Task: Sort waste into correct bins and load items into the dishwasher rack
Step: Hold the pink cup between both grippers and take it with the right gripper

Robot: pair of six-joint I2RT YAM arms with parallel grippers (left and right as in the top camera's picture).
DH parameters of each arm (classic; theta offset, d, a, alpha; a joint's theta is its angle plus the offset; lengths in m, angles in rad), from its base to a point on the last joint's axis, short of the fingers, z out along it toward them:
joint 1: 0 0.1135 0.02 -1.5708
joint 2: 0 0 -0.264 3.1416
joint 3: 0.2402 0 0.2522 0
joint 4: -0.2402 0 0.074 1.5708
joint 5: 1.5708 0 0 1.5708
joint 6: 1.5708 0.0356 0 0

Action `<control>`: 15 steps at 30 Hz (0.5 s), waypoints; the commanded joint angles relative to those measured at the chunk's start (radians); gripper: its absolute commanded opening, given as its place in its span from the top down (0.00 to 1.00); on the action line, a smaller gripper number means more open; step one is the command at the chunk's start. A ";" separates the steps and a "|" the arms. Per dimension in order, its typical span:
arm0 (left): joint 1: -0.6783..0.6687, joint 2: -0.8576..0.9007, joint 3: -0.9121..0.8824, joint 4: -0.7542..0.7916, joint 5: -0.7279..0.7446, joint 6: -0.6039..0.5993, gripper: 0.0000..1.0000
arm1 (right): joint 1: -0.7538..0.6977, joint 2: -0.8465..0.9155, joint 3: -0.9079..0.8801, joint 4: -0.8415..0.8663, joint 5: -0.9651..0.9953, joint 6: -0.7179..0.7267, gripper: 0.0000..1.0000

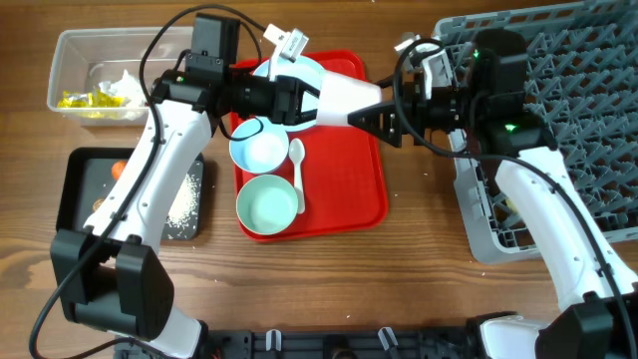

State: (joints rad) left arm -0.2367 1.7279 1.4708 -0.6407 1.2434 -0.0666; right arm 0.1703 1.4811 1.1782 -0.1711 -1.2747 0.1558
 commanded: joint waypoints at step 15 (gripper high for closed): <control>-0.004 0.005 0.012 -0.005 -0.086 0.007 0.70 | -0.002 0.008 -0.003 -0.062 0.043 -0.063 0.46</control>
State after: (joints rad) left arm -0.2367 1.7279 1.4708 -0.6472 1.1648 -0.0650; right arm 0.1390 1.4811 1.1782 -0.2314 -1.2663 0.1226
